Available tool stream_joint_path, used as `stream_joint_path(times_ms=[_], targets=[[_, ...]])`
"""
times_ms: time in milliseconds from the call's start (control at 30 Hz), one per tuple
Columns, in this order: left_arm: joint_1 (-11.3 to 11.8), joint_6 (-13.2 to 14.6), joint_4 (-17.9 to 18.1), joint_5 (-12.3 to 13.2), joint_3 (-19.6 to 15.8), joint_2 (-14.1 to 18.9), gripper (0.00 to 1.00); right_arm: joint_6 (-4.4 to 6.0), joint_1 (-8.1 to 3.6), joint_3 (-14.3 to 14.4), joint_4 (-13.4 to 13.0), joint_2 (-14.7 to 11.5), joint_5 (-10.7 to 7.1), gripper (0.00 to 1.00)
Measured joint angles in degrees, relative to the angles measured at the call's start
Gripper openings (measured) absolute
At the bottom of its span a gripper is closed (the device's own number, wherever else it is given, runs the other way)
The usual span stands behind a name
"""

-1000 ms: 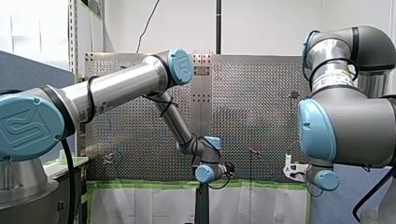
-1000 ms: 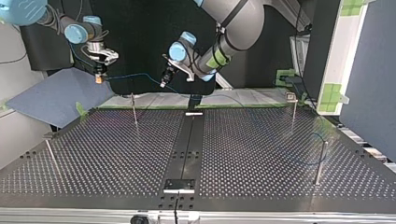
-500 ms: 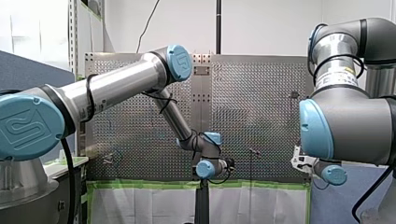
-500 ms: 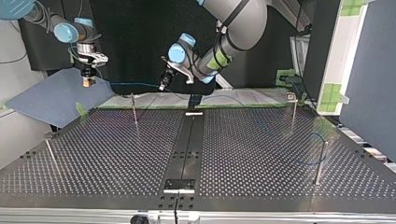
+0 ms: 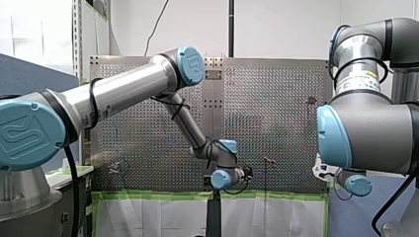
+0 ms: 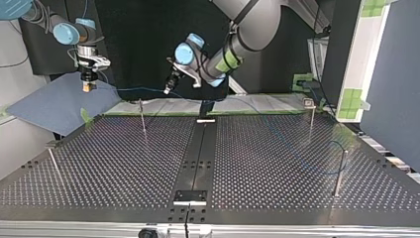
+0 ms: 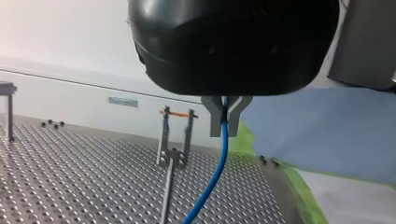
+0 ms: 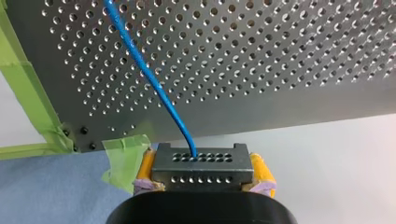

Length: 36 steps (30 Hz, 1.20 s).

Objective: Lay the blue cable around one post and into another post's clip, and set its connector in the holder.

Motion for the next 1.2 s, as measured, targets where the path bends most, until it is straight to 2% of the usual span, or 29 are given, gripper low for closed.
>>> stream_joint_path(times_ms=[267,633,1033,1200], targets=[[-0.99,-3.01,0.13,-0.01,2.26,0.01,0.0,-0.27,0.38,-0.71,-0.08,0.01,-0.66,0.0],[-0.94,-7.16,0.12,-0.26,3.84,-0.05,0.0,0.15,0.41,-2.24,0.67,0.01,-0.46,0.0],[-0.65,-10.75,-0.34,-0.16,5.28,-0.55,0.0,0.19,0.52,-3.46,1.58,0.01,-0.33,0.0],[-0.52,-11.21,-1.53,-0.15,6.56,-1.34,0.0,0.19,0.53,-3.63,1.77,0.01,-0.33,0.0]])
